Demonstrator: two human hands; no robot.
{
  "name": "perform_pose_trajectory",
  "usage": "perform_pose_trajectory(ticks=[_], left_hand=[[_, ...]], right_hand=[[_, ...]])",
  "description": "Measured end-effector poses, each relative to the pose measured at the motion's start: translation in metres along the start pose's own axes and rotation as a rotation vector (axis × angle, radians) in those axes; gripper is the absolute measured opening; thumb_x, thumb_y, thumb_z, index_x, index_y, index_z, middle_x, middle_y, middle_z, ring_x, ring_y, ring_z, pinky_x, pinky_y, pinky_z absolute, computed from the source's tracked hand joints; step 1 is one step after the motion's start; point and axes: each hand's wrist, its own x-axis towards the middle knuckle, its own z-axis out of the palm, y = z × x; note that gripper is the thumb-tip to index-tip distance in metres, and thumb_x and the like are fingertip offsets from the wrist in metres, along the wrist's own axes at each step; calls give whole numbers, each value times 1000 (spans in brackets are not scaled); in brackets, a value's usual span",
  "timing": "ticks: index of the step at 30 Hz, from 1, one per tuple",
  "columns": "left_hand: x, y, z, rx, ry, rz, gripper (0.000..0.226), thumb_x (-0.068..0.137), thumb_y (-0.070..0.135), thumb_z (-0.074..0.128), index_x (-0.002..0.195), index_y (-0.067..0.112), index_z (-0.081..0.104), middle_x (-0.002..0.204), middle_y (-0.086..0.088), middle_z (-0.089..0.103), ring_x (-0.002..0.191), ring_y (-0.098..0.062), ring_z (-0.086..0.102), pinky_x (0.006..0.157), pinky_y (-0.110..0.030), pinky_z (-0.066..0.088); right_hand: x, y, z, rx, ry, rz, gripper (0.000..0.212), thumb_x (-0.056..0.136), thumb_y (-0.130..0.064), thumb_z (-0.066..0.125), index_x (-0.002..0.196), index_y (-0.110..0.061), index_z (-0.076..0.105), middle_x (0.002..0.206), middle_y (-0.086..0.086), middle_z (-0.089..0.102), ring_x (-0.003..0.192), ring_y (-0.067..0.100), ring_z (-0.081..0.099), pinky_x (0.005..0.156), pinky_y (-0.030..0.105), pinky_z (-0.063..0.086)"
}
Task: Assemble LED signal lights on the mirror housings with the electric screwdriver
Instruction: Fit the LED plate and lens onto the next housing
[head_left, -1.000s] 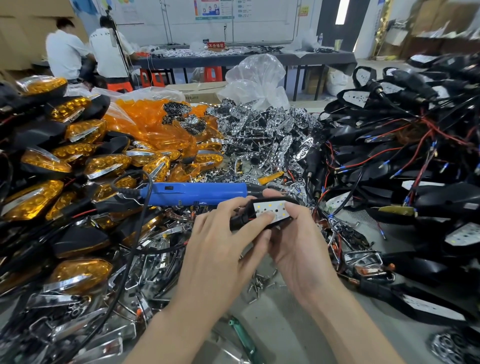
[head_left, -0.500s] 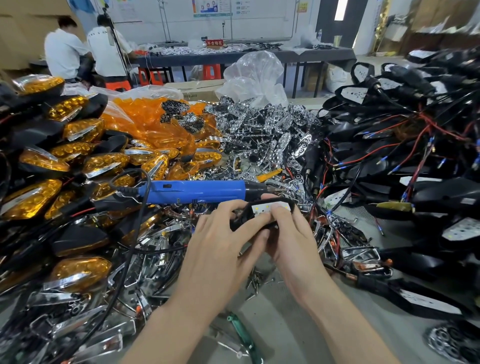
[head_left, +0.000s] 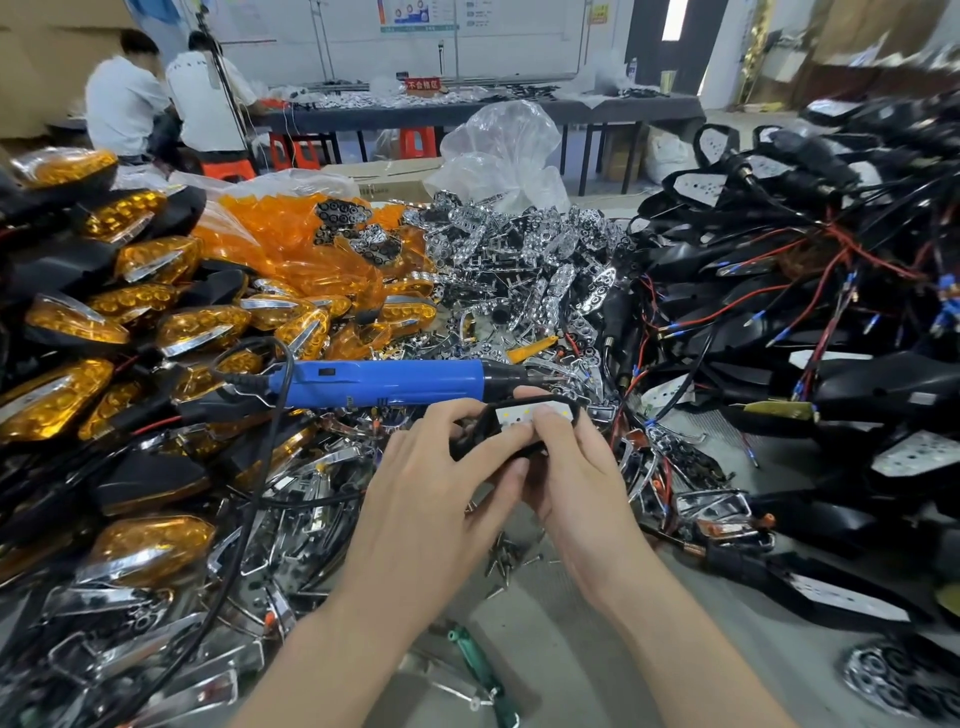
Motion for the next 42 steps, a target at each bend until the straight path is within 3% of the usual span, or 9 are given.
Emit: perform_pose_trajectory(ticks=[4,11,13,17,22,27,32,37,42], left_hand=[[1,2,-5,-55,-91,-52,36,99,42,46,129,34,64,128,4,53,109,-14,54,93,-37,49],[52,18,-15,-152,-97,-73,32,100,33,45,127,28,63,116,9,55,105,-12,55,91,-32,47],[85,21,-8,-80,-288,-34,31,101,28,46,129,31,60,113,7,57,104,-13,55,88,-31,48],[138,25,17,344,-808,109,49,102,16,47,146,36,42,136,-5,51,127,-27,45,105,-45,42],[151,26,35,476,-978,240,46,102,20,52,143,39,45,137,-6,45,131,-28,40,109,-45,36],[153,16,34,378,-938,263,28,98,24,59,125,32,55,130,1,52,119,-22,47,100,-41,42],[157,11,11,-174,-695,-63,13,95,27,65,96,31,53,94,13,63,84,-4,60,69,-22,44],[128,12,-21,-683,-212,-360,14,96,30,64,103,35,53,97,8,71,74,3,67,63,-15,52],[57,2,-26,-1100,3,-734,26,97,16,64,121,26,65,93,7,68,77,-6,68,75,-26,57]], right_hand=[[4,0,-5,-34,59,0,26,97,-30,49,107,-32,73,112,7,77,108,23,73,84,38,59],[3,-7,-5,-63,105,89,28,106,-14,43,106,-19,71,97,11,78,82,20,77,59,32,61],[2,-6,-3,-74,87,102,24,108,-15,40,113,-9,64,106,23,72,84,28,75,60,35,61],[0,-5,-5,-31,115,106,24,109,-15,37,113,-4,58,109,22,72,94,32,75,65,36,63],[3,-1,-8,11,131,116,22,107,-14,40,113,-10,60,109,17,72,83,19,77,70,38,64],[3,-1,-10,-1,125,113,22,105,-14,41,112,-13,62,106,13,72,77,21,77,77,42,64],[-1,-2,-9,-64,94,84,23,104,-18,44,106,-21,66,99,4,76,83,24,77,88,51,61],[1,-7,-6,78,105,106,22,107,-15,46,116,-17,66,110,16,75,89,31,77,77,45,64],[0,-8,-4,126,100,104,23,109,-17,44,116,-16,67,111,13,76,100,31,75,73,39,63]])
